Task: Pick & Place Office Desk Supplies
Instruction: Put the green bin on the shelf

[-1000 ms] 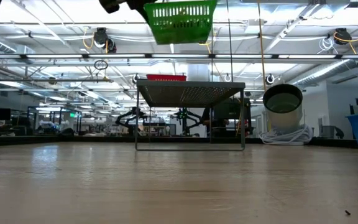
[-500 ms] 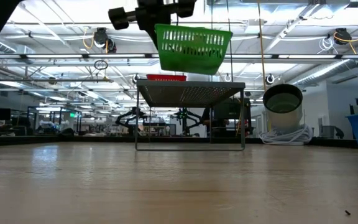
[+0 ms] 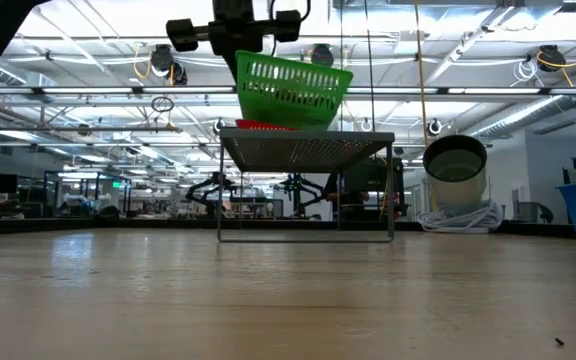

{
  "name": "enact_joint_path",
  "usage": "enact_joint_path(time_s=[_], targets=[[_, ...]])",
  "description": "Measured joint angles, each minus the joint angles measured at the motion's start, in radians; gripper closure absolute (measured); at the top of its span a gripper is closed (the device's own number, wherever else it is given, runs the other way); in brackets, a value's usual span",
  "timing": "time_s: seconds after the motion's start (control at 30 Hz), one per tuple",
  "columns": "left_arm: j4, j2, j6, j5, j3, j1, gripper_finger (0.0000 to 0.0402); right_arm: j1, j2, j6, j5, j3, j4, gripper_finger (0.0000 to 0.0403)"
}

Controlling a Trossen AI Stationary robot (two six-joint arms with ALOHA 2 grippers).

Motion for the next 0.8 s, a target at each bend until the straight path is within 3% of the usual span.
enact_joint_path(time_s=[0.5,0.8], targets=[[0.02,0.0,0.051,-0.008,0.0,0.012,0.0391,0.0,0.0,0.0,0.0,0.0,0.0,0.0328],[0.019,0.0,0.076,-0.032,0.0,0.012,0.0314,0.0,0.0,0.007,0.0,0.0,0.0,0.0328]])
